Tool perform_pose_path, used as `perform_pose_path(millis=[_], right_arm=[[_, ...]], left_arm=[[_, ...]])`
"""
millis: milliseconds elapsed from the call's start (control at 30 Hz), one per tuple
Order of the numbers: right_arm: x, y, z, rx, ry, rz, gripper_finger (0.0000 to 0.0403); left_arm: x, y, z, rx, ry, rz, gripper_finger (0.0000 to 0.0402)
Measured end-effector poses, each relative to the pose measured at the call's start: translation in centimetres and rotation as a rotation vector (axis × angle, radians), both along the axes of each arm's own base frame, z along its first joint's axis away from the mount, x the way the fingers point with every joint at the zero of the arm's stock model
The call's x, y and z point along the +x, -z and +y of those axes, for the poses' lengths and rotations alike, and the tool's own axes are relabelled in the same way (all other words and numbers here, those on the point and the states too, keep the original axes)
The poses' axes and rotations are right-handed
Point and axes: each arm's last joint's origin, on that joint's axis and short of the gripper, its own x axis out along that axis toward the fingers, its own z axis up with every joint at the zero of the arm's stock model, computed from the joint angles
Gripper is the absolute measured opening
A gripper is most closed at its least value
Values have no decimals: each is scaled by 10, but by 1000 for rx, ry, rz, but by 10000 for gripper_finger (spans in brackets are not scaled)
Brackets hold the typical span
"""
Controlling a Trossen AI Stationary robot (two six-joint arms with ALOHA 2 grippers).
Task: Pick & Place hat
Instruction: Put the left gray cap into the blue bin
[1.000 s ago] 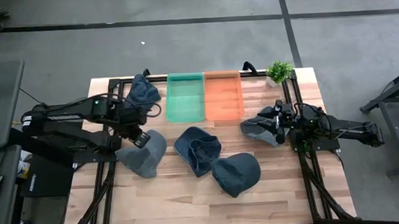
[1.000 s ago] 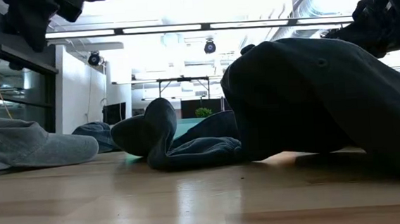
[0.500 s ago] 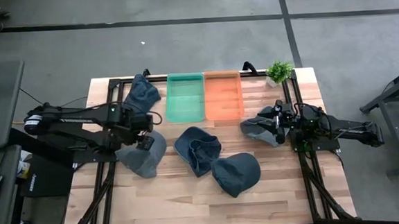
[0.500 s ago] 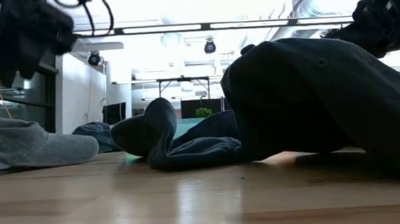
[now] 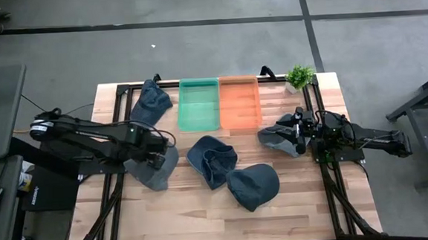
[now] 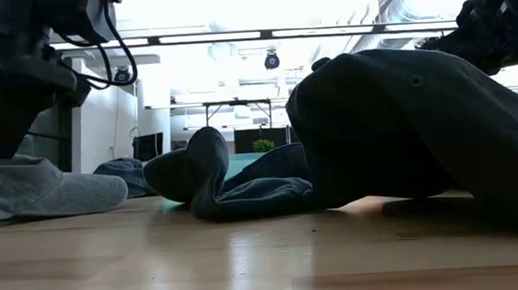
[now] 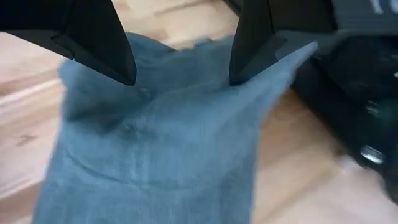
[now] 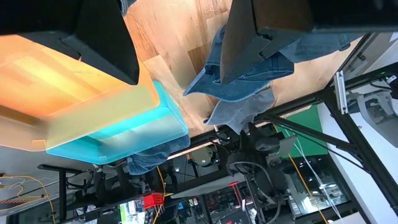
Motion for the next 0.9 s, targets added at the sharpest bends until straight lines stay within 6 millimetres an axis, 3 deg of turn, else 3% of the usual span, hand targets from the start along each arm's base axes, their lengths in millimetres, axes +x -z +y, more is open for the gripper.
perform_pose_path(millis=[400, 733, 900], right_arm=[[0, 0, 0, 0, -1, -3, 220], [0, 0, 0, 0, -1, 0, 220], [0, 0, 0, 0, 0, -1, 220]], left_arm=[[18, 20, 1, 88, 107, 63, 257], [28, -11, 2, 152, 128, 1, 257], [32, -7, 2, 169, 182, -9, 257]])
